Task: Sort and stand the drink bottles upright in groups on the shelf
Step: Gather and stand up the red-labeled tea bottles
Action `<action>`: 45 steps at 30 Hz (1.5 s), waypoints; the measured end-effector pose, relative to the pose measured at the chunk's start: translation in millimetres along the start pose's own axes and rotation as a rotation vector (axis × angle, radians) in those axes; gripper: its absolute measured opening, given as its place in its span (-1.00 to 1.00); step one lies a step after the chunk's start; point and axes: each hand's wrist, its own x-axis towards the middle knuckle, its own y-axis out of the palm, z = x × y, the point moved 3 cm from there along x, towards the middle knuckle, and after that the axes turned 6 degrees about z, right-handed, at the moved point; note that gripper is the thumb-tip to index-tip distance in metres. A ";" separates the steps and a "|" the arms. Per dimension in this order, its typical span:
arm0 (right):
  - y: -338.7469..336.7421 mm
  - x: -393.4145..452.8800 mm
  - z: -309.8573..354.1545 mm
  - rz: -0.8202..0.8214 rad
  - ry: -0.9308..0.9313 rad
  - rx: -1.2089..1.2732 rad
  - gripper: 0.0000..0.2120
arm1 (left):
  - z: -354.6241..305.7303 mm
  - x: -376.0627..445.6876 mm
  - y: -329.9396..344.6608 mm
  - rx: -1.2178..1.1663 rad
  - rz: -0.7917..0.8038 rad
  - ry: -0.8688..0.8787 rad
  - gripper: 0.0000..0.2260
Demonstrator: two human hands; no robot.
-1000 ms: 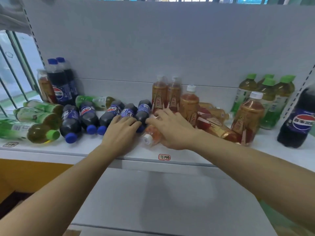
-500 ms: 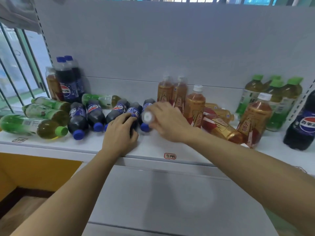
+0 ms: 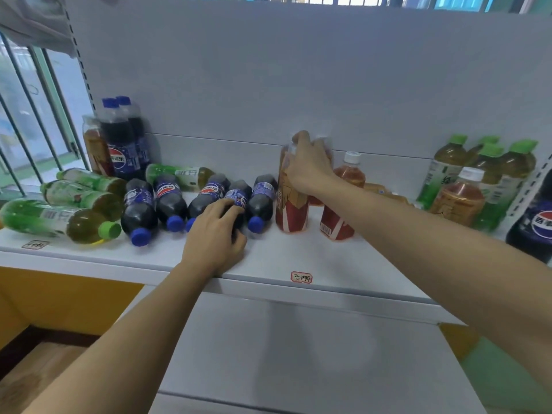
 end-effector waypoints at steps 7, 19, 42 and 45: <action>-37.5 -27.3 22.3 0.003 -0.142 -0.205 -0.63 | -13.4 -1.6 -6.3 0.223 -0.009 0.138 -0.68; -74.9 -147.5 -128.9 -0.085 -0.127 -0.328 -0.78 | -127.6 29.8 52.2 -0.305 0.486 0.200 -0.88; -70.9 -187.4 -197.9 -0.013 0.136 -0.346 -0.43 | -123.3 36.7 69.4 -0.386 0.488 0.050 -0.86; -88.8 -185.7 -189.4 -0.060 0.045 -0.291 -0.44 | -123.7 37.6 70.0 -0.399 0.481 0.036 -0.87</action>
